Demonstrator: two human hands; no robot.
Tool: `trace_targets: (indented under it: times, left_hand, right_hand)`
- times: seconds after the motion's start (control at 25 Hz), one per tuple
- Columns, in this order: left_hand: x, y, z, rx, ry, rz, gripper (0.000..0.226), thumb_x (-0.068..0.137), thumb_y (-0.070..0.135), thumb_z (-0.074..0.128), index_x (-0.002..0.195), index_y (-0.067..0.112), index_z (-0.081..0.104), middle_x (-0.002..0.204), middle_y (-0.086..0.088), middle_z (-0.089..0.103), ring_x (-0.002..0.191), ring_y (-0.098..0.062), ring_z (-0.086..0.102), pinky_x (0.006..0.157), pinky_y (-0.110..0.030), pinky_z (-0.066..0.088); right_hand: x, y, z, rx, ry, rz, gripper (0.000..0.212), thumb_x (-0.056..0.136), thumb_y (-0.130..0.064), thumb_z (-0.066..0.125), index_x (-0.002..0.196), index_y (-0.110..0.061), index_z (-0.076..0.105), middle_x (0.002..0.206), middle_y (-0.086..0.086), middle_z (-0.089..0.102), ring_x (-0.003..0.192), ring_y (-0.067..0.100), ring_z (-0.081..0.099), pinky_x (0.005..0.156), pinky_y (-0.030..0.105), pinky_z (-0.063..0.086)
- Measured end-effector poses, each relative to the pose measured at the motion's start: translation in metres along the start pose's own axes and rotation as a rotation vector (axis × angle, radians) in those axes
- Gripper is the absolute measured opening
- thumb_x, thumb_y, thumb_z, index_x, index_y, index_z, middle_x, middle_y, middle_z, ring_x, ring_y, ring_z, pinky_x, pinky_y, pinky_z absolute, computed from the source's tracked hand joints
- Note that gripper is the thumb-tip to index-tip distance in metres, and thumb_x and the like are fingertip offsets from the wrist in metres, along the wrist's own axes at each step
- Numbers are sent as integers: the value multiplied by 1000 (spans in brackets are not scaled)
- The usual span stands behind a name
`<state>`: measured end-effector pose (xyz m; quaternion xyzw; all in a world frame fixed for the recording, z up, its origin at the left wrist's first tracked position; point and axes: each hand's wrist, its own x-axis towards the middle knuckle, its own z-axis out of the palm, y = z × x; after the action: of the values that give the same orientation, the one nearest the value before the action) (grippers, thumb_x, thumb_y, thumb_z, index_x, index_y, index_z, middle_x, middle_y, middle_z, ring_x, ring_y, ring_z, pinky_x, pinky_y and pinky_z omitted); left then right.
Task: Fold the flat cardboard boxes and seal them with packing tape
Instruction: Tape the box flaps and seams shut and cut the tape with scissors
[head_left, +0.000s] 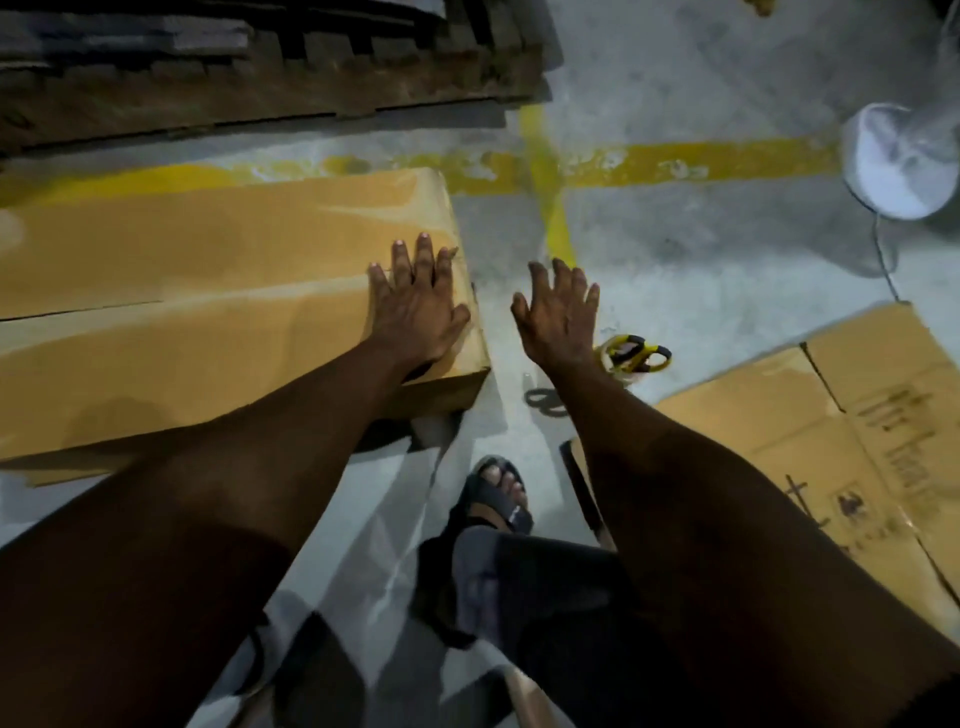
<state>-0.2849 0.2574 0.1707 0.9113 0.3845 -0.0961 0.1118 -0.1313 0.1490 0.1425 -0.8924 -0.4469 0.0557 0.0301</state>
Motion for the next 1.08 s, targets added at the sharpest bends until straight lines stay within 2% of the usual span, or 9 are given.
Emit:
trace_targets:
  times: [0.2, 0.36, 0.48, 0.56, 0.64, 0.72, 0.8, 0.96, 1.08]
  left_hand:
    - [4, 31, 15, 36, 90, -70, 80, 94, 49, 41, 154, 11, 4, 160, -21, -8, 144, -47, -7, 111, -69, 2]
    - [20, 53, 8, 173, 157, 163, 77, 85, 43, 52, 152, 20, 21, 160, -19, -2, 145, -45, -2, 110, -69, 5]
    - [40, 99, 19, 193, 35, 342, 77, 87, 45, 53, 152, 21, 20, 161, -17, -1, 147, -42, -3, 113, -66, 4]
    - [51, 127, 40, 143, -70, 353, 79, 90, 45, 52, 154, 20, 14, 161, -16, -1, 147, -41, -3, 114, -65, 4]
    - [60, 145, 64, 136, -142, 348, 79, 92, 46, 50, 155, 19, 10, 161, -16, -1, 147, -41, -2, 114, -64, 5]
    - [68, 157, 86, 115, -186, 346, 78, 93, 45, 47, 155, 18, 8, 161, -16, 1, 147, -42, 1, 113, -64, 7]
    - [75, 166, 101, 94, -232, 361, 77, 93, 45, 47, 154, 17, 9, 161, -17, 2, 146, -43, 4, 112, -64, 10]
    - [83, 178, 129, 40, -360, 373, 76, 93, 45, 47, 154, 15, 12, 160, -17, 6, 145, -44, 10, 111, -64, 15]
    - [88, 183, 141, 7, -400, 374, 70, 94, 42, 47, 152, 14, 18, 158, -17, 16, 142, -43, 20, 109, -63, 23]
  right_hand:
    - [17, 88, -11, 9, -96, 243, 60, 78, -40, 68, 131, -19, 51, 129, 14, 56, 122, 40, 47, 106, 51, 32]
    - [30, 122, -8, 169, -309, 360, 42, 75, -40, 72, 113, -23, 63, 117, 11, 61, 110, 33, 57, 88, 39, 46]
    - [38, 143, -2, 594, -342, 500, 36, 83, -50, 61, 98, -18, 70, 99, 12, 70, 89, 28, 65, 73, 30, 56]
    - [43, 161, 1, 941, -345, 661, 29, 92, -37, 53, 104, -16, 71, 100, 13, 73, 73, 27, 66, 50, 20, 49]
    - [41, 186, 15, 1037, -272, 750, 22, 92, -22, 52, 101, -21, 72, 99, 10, 73, 65, 25, 64, 49, 20, 46]
    - [28, 215, 45, 874, -201, 748, 25, 86, -9, 54, 91, -25, 73, 95, 9, 72, 68, 25, 61, 54, 33, 51]
    - [3, 236, 79, 656, -201, 662, 34, 83, -3, 53, 101, -23, 74, 104, 11, 71, 86, 28, 64, 74, 41, 54]
    - [-19, 242, 139, 500, -307, 446, 45, 79, -21, 68, 121, -5, 64, 127, 19, 61, 114, 36, 59, 86, 33, 46]
    - [-6, 230, 161, 519, -371, 559, 61, 83, -19, 73, 137, -4, 48, 131, 14, 55, 117, 33, 56, 76, 24, 44]
